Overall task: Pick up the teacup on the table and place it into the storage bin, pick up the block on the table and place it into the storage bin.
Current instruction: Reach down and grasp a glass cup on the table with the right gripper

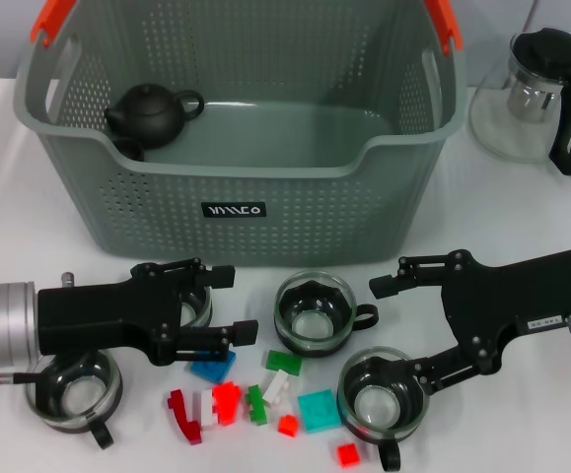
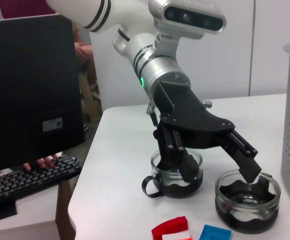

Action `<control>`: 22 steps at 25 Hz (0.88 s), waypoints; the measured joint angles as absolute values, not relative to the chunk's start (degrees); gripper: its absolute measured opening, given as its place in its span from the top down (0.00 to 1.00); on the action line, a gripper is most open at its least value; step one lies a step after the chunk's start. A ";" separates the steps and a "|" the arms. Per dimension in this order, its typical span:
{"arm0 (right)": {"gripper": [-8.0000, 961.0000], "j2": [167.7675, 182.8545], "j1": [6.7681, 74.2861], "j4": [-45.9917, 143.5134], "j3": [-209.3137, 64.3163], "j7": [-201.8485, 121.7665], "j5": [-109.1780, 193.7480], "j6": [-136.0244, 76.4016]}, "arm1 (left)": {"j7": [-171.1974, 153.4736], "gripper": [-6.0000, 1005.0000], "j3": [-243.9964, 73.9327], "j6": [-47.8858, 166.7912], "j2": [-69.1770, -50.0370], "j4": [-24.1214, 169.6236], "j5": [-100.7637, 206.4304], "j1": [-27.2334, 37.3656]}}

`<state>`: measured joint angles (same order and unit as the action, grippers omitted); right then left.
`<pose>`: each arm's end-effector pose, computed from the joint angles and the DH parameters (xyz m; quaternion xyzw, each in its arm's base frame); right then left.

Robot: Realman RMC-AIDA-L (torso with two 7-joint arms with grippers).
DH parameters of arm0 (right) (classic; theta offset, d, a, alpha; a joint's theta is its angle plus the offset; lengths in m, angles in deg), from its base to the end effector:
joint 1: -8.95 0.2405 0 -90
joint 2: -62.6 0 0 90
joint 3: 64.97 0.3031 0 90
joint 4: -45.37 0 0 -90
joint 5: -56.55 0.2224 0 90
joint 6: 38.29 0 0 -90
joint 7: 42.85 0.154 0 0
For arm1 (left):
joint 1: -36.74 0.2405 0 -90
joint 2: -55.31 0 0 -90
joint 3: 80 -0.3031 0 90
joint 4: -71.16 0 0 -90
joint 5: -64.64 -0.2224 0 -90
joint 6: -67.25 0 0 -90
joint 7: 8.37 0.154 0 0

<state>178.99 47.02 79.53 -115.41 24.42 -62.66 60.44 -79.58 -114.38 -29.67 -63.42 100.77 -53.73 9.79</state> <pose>0.2586 0.3593 -0.0490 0.9838 -0.0224 -0.1756 0.0284 -0.3243 0.3132 -0.0471 -0.9311 -0.2238 -0.2779 0.0757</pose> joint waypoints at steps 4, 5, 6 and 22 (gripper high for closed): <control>0.02 178.97 47.45 79.56 -115.42 24.65 -63.39 60.15 | -79.29 0.14 -114.54 -29.72 -63.43 100.81 -53.91 9.75; 0.02 179.03 47.46 79.56 -115.40 24.66 -63.42 59.93 | -79.08 0.14 -114.58 -29.67 -63.43 100.81 -53.96 9.75; 0.02 179.09 47.46 79.55 -115.37 24.66 -63.42 59.83 | -78.92 0.14 -114.60 -29.64 -63.43 100.83 -53.98 9.75; 0.02 178.91 48.42 79.63 -115.42 24.54 -64.35 60.21 | -78.63 0.14 -114.30 -29.05 -63.26 100.85 -54.00 10.08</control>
<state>178.91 48.42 79.63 -115.42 24.54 -64.35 60.21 -78.63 -114.30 -29.05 -63.26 100.85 -54.00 10.08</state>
